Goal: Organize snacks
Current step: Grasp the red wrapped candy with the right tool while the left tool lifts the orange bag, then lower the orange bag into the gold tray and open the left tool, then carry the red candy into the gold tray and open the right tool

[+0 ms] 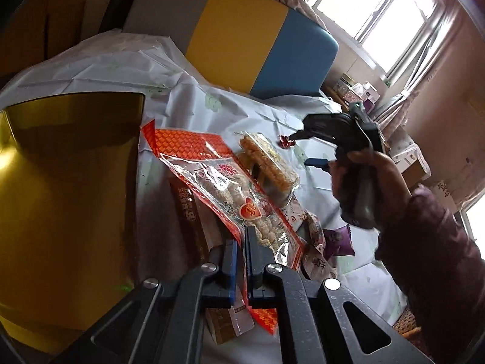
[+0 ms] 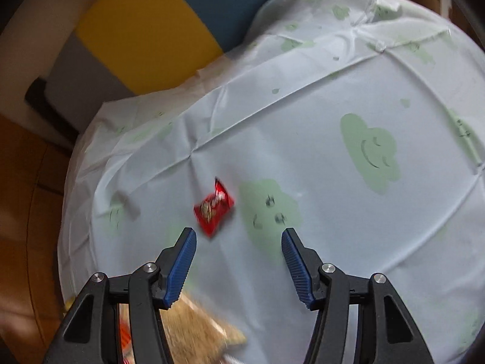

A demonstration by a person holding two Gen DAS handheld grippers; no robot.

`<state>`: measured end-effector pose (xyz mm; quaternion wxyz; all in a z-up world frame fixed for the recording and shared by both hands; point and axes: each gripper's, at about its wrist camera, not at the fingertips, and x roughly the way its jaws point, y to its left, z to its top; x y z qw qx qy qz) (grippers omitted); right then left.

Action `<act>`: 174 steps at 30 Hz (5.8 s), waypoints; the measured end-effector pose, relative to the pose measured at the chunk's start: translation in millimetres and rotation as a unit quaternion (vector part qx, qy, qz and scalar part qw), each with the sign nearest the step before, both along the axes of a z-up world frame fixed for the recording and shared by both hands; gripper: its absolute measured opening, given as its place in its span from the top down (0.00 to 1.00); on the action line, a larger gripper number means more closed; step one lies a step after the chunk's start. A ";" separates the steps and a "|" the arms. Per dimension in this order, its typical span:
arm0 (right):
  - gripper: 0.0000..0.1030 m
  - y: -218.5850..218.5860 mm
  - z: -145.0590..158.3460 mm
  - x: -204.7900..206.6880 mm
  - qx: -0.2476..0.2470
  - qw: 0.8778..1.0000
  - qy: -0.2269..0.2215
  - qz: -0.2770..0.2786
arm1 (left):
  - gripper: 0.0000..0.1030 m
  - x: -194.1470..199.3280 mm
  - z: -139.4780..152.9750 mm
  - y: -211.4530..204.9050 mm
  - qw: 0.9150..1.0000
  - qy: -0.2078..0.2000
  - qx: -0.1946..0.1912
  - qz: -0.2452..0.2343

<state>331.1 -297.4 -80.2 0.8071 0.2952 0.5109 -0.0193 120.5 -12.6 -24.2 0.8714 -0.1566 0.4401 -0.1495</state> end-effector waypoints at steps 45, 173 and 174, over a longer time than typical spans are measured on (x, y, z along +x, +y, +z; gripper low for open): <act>0.85 -26.1 34.3 -134.6 -0.195 0.971 -0.042 0.132 | 1.00 -13.7 123.2 36.6 0.987 -0.160 0.003 0.011; 0.63 288.9 85.0 -167.1 -0.062 0.905 -0.165 0.388 | 0.43 -87.6 -2.8 117.3 0.974 0.001 0.133 0.186; 0.63 290.8 84.9 -165.3 -0.062 0.905 -0.165 0.388 | 0.43 -87.8 -3.0 118.5 0.973 0.000 0.133 0.188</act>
